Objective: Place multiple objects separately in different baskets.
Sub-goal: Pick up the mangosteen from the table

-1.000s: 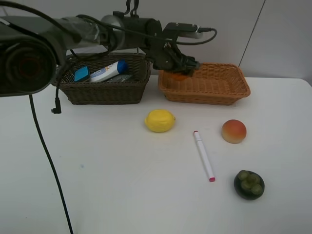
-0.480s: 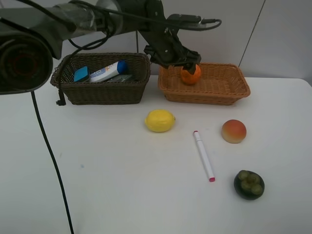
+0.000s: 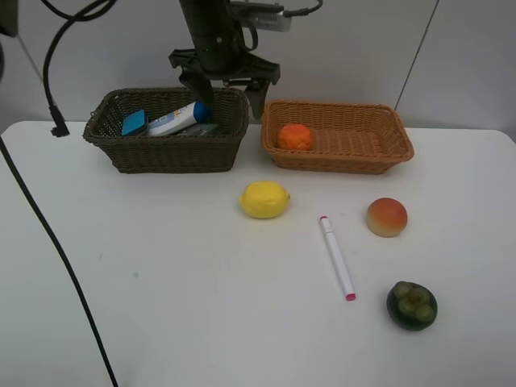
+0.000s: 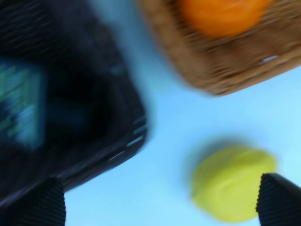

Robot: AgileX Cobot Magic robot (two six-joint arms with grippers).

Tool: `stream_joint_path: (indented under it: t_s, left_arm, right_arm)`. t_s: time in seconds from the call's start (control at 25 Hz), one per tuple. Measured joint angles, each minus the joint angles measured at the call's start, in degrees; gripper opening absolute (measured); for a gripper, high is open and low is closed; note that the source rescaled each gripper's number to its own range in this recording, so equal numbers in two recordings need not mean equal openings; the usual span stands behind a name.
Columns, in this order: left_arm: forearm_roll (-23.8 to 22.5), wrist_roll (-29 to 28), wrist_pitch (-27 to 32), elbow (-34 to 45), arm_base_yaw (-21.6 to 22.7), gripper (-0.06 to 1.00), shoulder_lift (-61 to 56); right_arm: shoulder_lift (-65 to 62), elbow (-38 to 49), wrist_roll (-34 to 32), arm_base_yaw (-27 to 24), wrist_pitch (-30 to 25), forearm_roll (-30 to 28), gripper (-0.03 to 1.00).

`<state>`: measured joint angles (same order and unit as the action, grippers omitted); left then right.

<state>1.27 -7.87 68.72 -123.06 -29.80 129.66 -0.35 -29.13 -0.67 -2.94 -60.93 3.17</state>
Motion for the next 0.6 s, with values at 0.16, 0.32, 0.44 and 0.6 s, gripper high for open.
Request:
stream_joint_path:
  t_s: [0.16, 0.32, 0.44, 0.6]
  left_arm:
    - [-0.86, -2.18, -0.05, 13.37, 7.35, 1.0, -10.62]
    - [-1.27, -4.11, -0.05, 28.3, 15.26, 1.0, -23.04]
    - [-1.27, -5.06, -0.05, 39.71, 20.88, 1.0, -33.38]
    - [-1.27, -5.26, -0.05, 53.65, 27.57, 1.0, -46.89]
  right_arm:
    - [0.0, 0.0, 0.0, 0.0, 0.0, 0.0, 1.0]
    - [0.0, 0.0, 0.0, 0.0, 0.0, 0.06, 1.0]
    - [0.0, 0.0, 0.0, 0.0, 0.0, 0.11, 1.0]
    - [0.0, 0.0, 0.0, 0.0, 0.0, 0.11, 1.0]
